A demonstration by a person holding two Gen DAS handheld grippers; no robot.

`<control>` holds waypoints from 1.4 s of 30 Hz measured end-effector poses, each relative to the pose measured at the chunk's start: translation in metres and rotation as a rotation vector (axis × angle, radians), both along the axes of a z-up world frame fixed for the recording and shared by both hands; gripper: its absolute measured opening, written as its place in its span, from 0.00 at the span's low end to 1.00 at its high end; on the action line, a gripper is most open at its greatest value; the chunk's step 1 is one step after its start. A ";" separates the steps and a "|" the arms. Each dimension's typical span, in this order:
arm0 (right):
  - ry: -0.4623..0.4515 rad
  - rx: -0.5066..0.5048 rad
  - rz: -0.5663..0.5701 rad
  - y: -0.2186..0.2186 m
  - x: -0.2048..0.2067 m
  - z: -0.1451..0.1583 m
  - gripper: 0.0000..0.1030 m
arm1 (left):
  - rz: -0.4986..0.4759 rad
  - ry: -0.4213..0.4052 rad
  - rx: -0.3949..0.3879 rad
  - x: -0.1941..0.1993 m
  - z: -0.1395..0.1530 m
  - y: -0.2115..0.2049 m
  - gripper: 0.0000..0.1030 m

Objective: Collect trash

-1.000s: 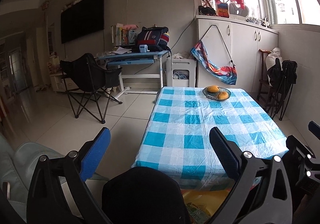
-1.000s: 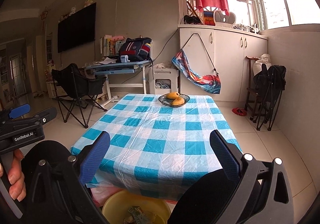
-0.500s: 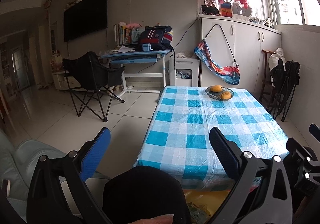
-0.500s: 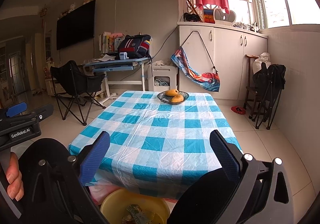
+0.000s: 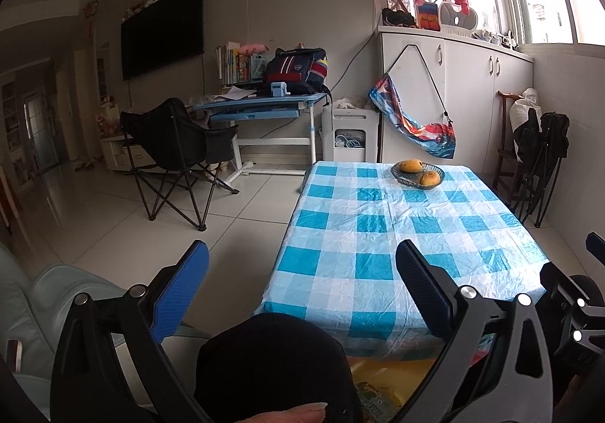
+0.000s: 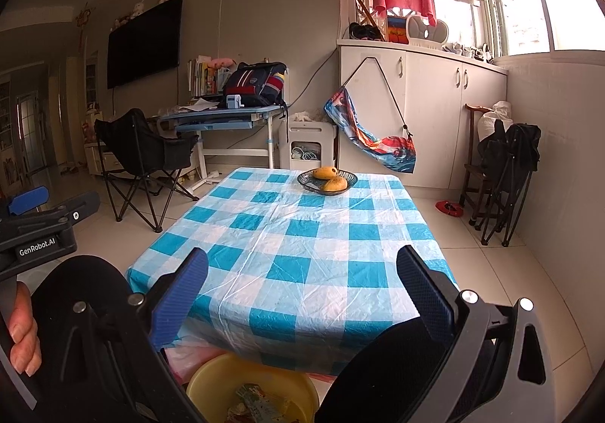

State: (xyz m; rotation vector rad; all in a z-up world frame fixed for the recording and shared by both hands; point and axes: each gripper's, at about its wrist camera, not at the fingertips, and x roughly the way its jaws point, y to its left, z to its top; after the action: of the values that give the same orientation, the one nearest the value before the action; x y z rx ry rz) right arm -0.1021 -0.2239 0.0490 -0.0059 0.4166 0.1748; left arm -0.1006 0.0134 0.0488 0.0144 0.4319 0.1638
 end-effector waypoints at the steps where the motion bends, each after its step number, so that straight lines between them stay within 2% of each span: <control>1: 0.000 0.000 0.000 0.000 0.000 0.000 0.93 | 0.000 0.000 0.001 0.000 0.000 0.000 0.93; 31: 0.008 -0.007 0.000 -0.004 -0.002 -0.004 0.93 | 0.030 0.024 0.024 0.001 -0.003 0.011 0.93; 42: 0.082 0.018 0.018 -0.030 0.006 -0.006 0.93 | -0.005 0.050 0.003 0.002 0.002 0.012 0.93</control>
State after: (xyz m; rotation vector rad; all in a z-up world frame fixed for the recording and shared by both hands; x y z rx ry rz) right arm -0.0957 -0.2541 0.0433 0.0150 0.4971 0.1967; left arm -0.0986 0.0259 0.0510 0.0225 0.4814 0.1594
